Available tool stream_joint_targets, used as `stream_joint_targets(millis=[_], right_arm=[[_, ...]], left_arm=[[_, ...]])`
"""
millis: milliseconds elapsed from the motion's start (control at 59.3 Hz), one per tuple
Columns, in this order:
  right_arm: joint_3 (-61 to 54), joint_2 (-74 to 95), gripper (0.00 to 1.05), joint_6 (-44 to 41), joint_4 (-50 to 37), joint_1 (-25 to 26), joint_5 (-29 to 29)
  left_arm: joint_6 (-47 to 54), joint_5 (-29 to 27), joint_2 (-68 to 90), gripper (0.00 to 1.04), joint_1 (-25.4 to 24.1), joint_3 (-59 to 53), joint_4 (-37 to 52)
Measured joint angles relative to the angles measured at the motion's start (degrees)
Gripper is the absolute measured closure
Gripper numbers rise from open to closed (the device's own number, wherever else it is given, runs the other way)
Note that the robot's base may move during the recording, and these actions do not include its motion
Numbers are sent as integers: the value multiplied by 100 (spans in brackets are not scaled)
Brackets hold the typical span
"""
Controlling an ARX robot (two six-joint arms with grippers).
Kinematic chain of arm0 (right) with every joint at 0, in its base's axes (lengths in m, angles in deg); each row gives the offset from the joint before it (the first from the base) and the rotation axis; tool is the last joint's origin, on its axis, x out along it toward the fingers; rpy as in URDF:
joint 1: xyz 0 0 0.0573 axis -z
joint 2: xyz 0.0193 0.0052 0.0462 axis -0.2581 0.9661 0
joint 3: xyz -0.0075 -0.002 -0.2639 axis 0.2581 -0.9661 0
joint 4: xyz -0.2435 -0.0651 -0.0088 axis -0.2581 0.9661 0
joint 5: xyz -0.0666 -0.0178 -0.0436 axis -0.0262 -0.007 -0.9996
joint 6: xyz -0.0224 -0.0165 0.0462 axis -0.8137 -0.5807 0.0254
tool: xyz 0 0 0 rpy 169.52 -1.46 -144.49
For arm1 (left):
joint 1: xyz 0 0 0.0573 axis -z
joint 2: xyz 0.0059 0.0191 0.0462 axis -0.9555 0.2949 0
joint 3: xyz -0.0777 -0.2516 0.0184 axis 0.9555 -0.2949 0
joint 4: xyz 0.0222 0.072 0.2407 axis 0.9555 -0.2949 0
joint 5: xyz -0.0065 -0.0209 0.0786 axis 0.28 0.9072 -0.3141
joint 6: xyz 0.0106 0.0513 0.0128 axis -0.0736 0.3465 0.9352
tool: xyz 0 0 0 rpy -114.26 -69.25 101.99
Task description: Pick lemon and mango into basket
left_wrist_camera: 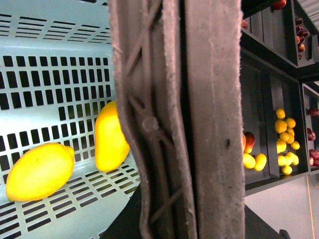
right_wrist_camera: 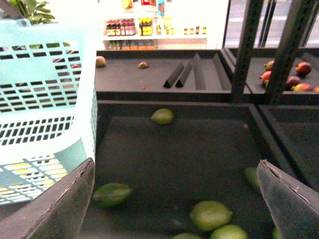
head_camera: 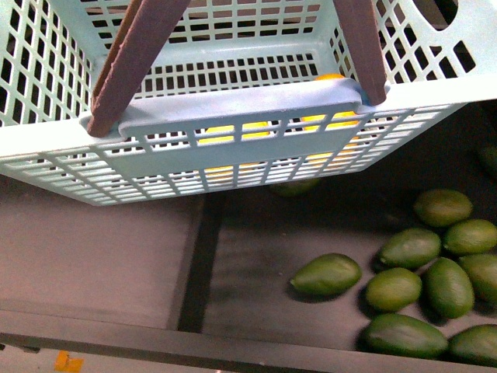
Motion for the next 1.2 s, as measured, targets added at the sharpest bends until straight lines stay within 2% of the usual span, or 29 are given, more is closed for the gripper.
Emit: stream_joint_targets(millis=[270,321,337,354,371,405,439,506,641,709,962,1198], right_arm=[[-4,2,9,0,4,11,37],[-4,2,9,0,4,9,20],[-4,2,9,-2,4,11,20],[-4,2,9,-2,4,11,26],[-4,2,9,-2,4,11,26],[-4,2,9,0,4,11,20],[-4,2,9,0,4,11,15],[-4,2,9,0,4,9,-2],[-4,2,9,0,4,9,0],[-4,2,9,0,4,9,0],[-4,2,9,0,4,9,0],[-4,2,9,0,4,9,0]], left_arm=[[-33,-173,-2,89,-92,0,7],[-485,-1202,0,89,-31,-46,345],[-787,-1722,24,89,-4,-52,520],[-870,-1856,37,89,4,-52,560],[-1423,-2500,105,89,2,-48,791],[-2234,-3244,234,89,-116,-9,988],[-2898,-3488,446,89,-363,116,1134],[-3493,-3432,1029,89,-894,503,1349],[-4264,-3259,2326,89,-1462,1488,1259],[-4498,-3259,2857,89,-1587,1987,1137],[-4529,-3296,4358,89,-1639,3689,52],[-4500,-3377,4450,89,-1493,3429,-114]])
